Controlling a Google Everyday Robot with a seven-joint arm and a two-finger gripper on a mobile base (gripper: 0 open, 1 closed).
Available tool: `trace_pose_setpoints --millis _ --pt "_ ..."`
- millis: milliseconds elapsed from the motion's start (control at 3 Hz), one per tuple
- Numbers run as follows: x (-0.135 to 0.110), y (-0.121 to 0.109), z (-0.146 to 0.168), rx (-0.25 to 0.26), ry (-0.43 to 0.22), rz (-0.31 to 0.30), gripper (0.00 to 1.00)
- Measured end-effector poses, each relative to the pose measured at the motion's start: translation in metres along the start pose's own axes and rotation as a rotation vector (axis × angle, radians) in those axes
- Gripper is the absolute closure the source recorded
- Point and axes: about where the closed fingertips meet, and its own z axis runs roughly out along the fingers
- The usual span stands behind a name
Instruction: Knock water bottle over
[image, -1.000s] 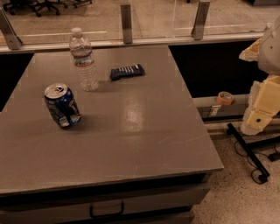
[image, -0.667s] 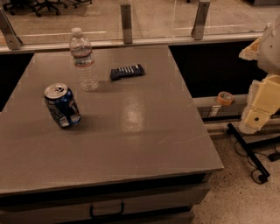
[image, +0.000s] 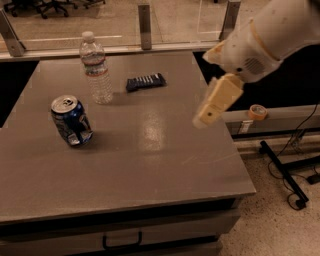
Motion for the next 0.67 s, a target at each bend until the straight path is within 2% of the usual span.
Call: trace_pose_setpoints --millis 333,667 --pt "-0.069 -0.026 0.055 -0.06 -0.237 0.021 0.0" --pt "-0.074 -0.032 0.066 -0.071 -0.275 0.042 0.0"
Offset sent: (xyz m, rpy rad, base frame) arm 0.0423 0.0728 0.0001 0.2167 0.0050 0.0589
